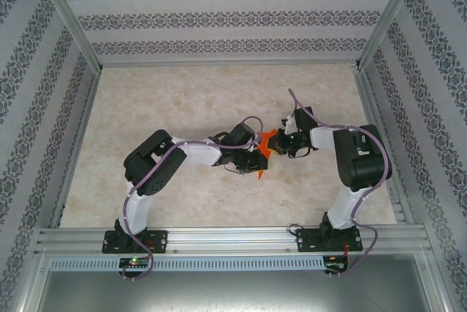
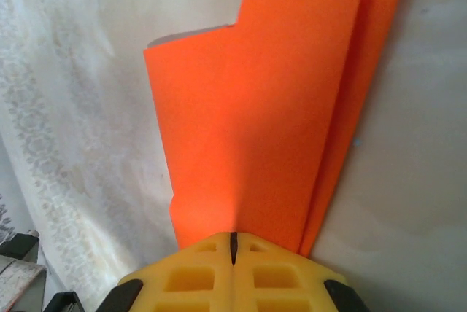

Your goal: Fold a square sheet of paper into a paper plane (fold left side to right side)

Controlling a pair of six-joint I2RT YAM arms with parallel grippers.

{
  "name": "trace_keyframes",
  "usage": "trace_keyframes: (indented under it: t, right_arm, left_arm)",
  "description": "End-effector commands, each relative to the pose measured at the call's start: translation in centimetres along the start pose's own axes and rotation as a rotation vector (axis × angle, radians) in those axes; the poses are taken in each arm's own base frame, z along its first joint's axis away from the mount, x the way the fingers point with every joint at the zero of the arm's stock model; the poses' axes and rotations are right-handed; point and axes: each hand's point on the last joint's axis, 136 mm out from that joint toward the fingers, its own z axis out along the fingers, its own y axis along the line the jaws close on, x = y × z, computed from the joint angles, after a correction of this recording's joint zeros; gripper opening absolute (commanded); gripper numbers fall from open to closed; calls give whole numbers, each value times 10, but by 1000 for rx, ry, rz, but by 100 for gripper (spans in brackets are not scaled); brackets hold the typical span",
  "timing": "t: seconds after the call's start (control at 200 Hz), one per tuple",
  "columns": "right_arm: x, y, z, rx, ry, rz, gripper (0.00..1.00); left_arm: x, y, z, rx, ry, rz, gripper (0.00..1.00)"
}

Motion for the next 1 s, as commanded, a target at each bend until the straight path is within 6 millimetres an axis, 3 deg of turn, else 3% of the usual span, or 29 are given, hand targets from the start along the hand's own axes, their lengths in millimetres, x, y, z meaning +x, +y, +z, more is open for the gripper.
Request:
trace_keyframes:
  t: [0.0,0.16,0.405,0.994]
  right_arm:
    - [8,-15,7,85,43,-8,0]
    - [8,-17,8,103,45,-13,0]
    - [9,-16,8,115,49,-25,0]
    - [10,-21,7,159,55,-42,0]
  left_arm:
    - [8,-17,-14,10,-4,29,27]
    - [15,-26,-19,19,11,28,28]
    - [30,-24,-6,19,78,10,28]
    - [33,1,3,-43,72,-40,25]
